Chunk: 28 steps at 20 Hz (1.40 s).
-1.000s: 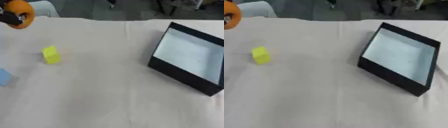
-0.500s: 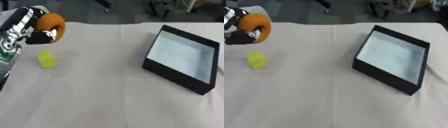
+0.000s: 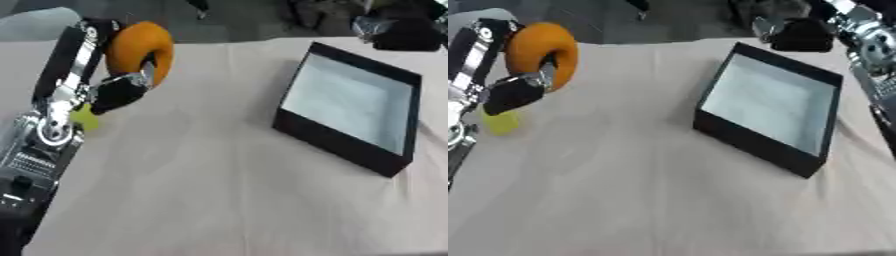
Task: Pick up the objects with one hand, pass them to the other hand, and then place them into the box on the other side of the table.
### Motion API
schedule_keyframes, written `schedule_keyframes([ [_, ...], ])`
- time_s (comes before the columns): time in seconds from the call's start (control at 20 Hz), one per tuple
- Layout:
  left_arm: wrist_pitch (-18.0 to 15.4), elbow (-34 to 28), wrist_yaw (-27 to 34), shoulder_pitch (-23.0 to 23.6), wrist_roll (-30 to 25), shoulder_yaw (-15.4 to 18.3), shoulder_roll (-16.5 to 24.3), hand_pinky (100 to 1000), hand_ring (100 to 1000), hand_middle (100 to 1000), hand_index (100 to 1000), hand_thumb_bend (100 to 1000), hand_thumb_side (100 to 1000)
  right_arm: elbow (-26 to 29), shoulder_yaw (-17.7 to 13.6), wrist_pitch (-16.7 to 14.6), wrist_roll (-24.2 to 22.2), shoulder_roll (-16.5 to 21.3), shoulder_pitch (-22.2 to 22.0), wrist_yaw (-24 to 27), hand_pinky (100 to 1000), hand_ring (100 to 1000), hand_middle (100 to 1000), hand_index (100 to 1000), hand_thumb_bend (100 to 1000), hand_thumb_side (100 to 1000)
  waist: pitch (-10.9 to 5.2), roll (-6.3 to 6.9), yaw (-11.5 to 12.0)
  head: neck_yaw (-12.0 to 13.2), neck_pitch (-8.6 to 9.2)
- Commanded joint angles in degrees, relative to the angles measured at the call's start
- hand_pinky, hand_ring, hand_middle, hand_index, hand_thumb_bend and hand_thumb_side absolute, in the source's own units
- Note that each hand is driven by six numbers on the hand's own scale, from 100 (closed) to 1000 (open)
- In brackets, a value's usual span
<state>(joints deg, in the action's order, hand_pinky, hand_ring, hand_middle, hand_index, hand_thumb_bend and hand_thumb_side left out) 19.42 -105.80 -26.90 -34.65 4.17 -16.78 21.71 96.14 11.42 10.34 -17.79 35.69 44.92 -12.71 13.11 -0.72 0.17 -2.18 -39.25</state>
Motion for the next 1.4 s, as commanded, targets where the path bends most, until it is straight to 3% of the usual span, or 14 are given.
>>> schedule_keyframes([
  [0.05,-2.42,-1.01,0.1,-0.41,1.32,-0.71,-1.52,640,478,396,591,100,249,-1.43,1.2,-0.06,-2.34,-1.13,1.61,-0.85,1000,1000,1000,1000,100,319,-2.17,0.67,0.35,-0.87,-0.61],
  [0.35,-7.28,0.3,1.69,-1.38,1.07,-2.49,-5.0,642,478,397,593,100,280,-5.27,3.78,0.15,-5.24,-5.7,3.45,-2.09,1000,1000,1000,1000,100,348,-2.13,0.63,2.75,-3.21,-1.04],
  [0.5,-9.05,1.53,2.65,-2.14,0.63,-2.99,-6.95,643,477,395,593,100,292,-7.02,4.75,-1.09,-6.66,-7.06,4.53,-1.68,1000,1000,1000,1000,100,304,-2.17,0.38,4.17,-5.0,-1.02],
  [0.6,-9.81,2.44,3.02,-2.59,0.64,-3.19,-8.02,643,476,394,593,100,298,-7.87,5.05,-2.12,-7.81,-7.59,4.99,-0.99,1000,1000,1000,1000,100,358,-2.19,0.27,4.79,-5.67,-0.99],
  [0.7,-10.36,3.34,3.21,-3.04,0.68,-3.36,-9.03,643,475,393,593,100,303,-8.63,5.28,-2.72,-9.41,-8.14,5.39,0.95,1000,1000,1000,1000,100,446,-2.16,0.16,5.39,-6.27,-0.98],
  [1.05,-11.93,6.09,3.78,-4.6,0.59,-4.16,-12.15,642,473,391,593,100,319,-10.29,5.65,-3.24,-15.43,-9.2,6.67,9.66,1000,1000,1000,1000,100,495,-1.73,-0.25,7.34,-8.86,-0.61],
  [1.4,-13.31,8.12,3.46,-5.07,-0.01,-4.79,-13.54,641,471,389,591,100,316,-11.0,5.93,-3.11,-20.68,-9.49,6.95,17.07,1000,1000,1000,1000,100,579,-1.54,-0.35,7.83,-9.98,-0.49],
])
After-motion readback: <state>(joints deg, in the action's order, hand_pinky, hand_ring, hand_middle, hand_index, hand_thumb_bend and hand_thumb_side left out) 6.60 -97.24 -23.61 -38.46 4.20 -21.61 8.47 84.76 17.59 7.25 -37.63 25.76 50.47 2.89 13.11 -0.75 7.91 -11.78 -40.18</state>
